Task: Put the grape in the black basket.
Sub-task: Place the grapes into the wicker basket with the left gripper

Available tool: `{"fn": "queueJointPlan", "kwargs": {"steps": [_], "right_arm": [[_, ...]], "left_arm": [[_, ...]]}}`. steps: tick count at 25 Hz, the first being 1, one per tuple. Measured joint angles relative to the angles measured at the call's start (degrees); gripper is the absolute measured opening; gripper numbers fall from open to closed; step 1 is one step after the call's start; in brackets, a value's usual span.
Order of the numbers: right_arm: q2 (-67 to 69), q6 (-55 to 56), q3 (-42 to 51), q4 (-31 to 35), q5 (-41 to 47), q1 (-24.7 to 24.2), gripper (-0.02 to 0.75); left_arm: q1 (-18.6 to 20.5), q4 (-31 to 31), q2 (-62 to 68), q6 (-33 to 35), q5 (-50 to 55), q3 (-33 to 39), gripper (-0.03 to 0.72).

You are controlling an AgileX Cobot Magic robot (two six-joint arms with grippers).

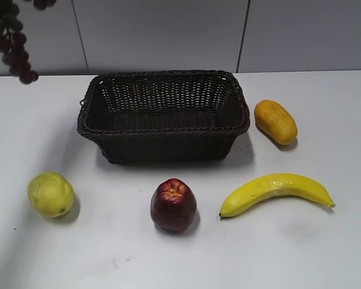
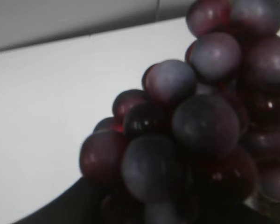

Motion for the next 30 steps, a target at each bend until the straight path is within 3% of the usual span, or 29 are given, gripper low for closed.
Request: {"fn": "queueJointPlan", "kwargs": {"steps": [3, 9, 14, 21, 30], "right_arm": [[0.00, 0.00, 0.00, 0.00, 0.00, 0.00, 0.572], [0.00, 0.00, 0.00, 0.00, -0.05, 0.00, 0.572], [0.00, 0.00, 0.00, 0.00, -0.05, 0.00, 0.572], [0.00, 0.00, 0.00, 0.00, 0.00, 0.00, 0.572], [0.00, 0.00, 0.00, 0.00, 0.00, 0.00, 0.572]], "left_arm": [[-5.70, -1.11, -0.17, 0.00, -1.55, -4.10, 0.278], [-15.95, -1.48, 2.02, 0.00, -9.05, -4.65, 0.278], [-21.42, 3.06, 8.70, 0.00, -11.69, -4.76, 0.278], [-24.30, 5.25, 18.47, 0.00, -9.94, -4.76, 0.272], [-24.80, 4.95, 23.26, 0.00, -5.77, -4.76, 0.270]]}}
